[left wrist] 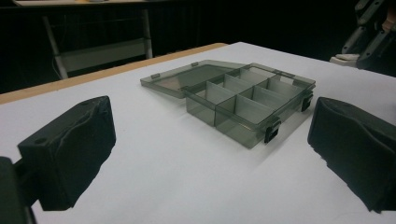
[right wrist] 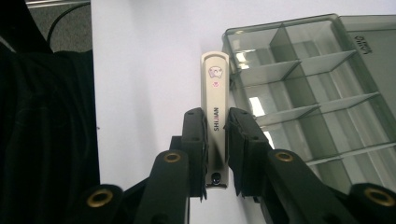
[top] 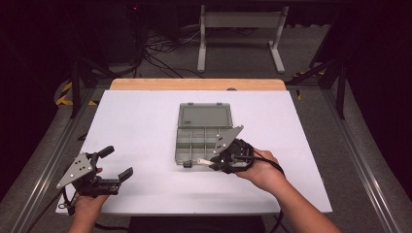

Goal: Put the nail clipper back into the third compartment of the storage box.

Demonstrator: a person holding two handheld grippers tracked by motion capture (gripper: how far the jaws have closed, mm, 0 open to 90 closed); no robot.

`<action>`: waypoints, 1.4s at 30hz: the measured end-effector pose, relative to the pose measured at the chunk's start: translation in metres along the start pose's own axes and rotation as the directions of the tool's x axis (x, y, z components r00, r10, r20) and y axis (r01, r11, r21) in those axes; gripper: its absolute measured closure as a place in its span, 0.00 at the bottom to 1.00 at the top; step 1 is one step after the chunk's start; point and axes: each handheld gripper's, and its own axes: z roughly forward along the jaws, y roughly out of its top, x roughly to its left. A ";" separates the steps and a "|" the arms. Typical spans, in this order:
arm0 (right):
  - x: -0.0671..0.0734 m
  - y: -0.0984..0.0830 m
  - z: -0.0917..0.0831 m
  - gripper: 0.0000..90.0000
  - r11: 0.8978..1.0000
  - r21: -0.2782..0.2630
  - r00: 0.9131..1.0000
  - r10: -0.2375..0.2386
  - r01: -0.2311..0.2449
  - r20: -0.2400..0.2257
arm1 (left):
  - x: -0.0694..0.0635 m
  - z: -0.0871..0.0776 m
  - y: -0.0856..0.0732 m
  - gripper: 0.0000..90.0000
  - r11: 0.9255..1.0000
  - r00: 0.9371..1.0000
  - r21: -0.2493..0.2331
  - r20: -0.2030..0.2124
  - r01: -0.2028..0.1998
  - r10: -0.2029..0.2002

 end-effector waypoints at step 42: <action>-0.094 0.019 0.004 0.86 0.981 -0.044 0.975 0.195 -0.192 0.109 | 0.001 0.001 -0.001 0.02 1.000 1.000 0.004 0.005 0.003 -0.003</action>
